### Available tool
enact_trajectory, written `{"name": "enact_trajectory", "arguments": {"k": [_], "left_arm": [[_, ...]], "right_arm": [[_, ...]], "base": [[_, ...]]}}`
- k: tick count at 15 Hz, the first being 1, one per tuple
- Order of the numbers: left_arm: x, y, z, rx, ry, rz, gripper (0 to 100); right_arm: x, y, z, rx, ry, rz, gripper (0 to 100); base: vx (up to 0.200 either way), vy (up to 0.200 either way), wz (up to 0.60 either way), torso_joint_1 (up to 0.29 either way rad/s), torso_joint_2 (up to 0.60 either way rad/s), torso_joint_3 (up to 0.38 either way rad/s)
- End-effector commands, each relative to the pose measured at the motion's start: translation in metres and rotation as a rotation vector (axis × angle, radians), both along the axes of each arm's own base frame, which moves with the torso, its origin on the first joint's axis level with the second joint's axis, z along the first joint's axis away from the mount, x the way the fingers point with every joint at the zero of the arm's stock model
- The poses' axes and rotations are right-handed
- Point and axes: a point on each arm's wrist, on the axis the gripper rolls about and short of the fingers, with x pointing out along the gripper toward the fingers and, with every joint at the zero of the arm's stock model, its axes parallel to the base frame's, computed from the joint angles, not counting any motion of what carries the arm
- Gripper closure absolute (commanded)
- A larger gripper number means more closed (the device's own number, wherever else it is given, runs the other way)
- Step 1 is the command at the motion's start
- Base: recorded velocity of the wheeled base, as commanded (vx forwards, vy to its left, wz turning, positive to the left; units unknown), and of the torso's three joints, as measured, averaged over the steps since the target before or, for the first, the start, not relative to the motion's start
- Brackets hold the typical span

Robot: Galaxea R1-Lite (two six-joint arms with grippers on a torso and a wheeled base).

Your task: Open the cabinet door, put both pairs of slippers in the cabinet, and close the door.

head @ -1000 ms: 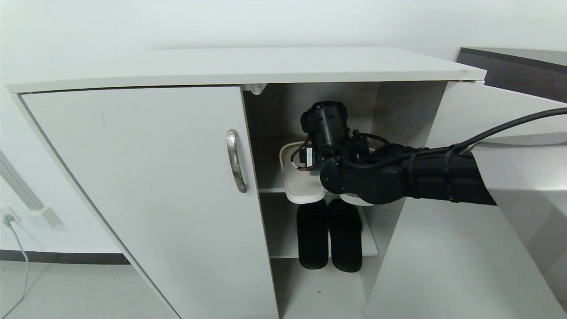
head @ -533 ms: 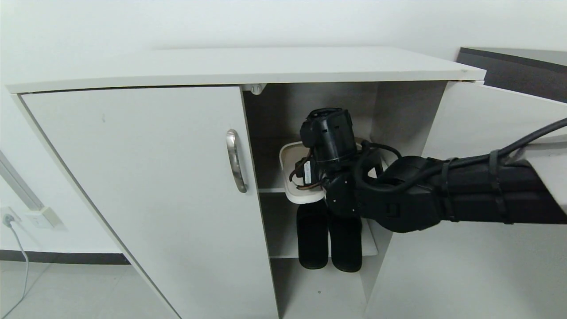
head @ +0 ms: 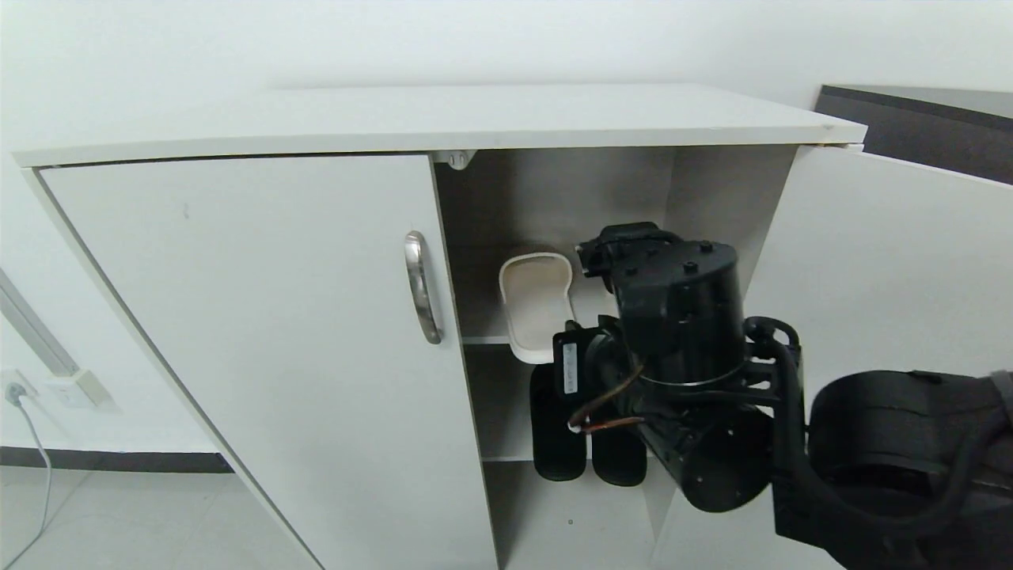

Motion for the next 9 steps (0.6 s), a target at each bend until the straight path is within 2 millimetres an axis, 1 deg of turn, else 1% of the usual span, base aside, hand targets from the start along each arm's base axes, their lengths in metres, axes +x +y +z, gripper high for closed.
{"name": "enact_trajectory", "arguments": {"k": [1,3,6,9], "left_arm": [[0.0001,0.0,0.0,0.0,0.001,0.0,100],[0.0001,0.0,0.0,0.002,0.001,0.0,100],[0.0001,0.0,0.0,0.002,0.001,0.0,100],[0.0001,0.0,0.0,0.002,0.001,0.0,100]], "right_arm": [[-0.022,-0.0259,-0.0031,0.025,-0.003,0.08,100],[-0.0242,-0.0285,-0.0078,0.009,-0.009,0.111,100],[-0.0272,-0.0253,-0.0119,-0.003,-0.002,0.123,100],[-0.0272,-0.0253,-0.0119,-0.003,-0.002,0.123,100]], "base": [[0.0,0.0,0.0,0.0,0.0,0.0],[0.0,0.0,0.0,0.0,0.0,0.0],[0.0,0.0,0.0,0.0,0.0,0.0],[0.0,0.0,0.0,0.0,0.0,0.0]]}}
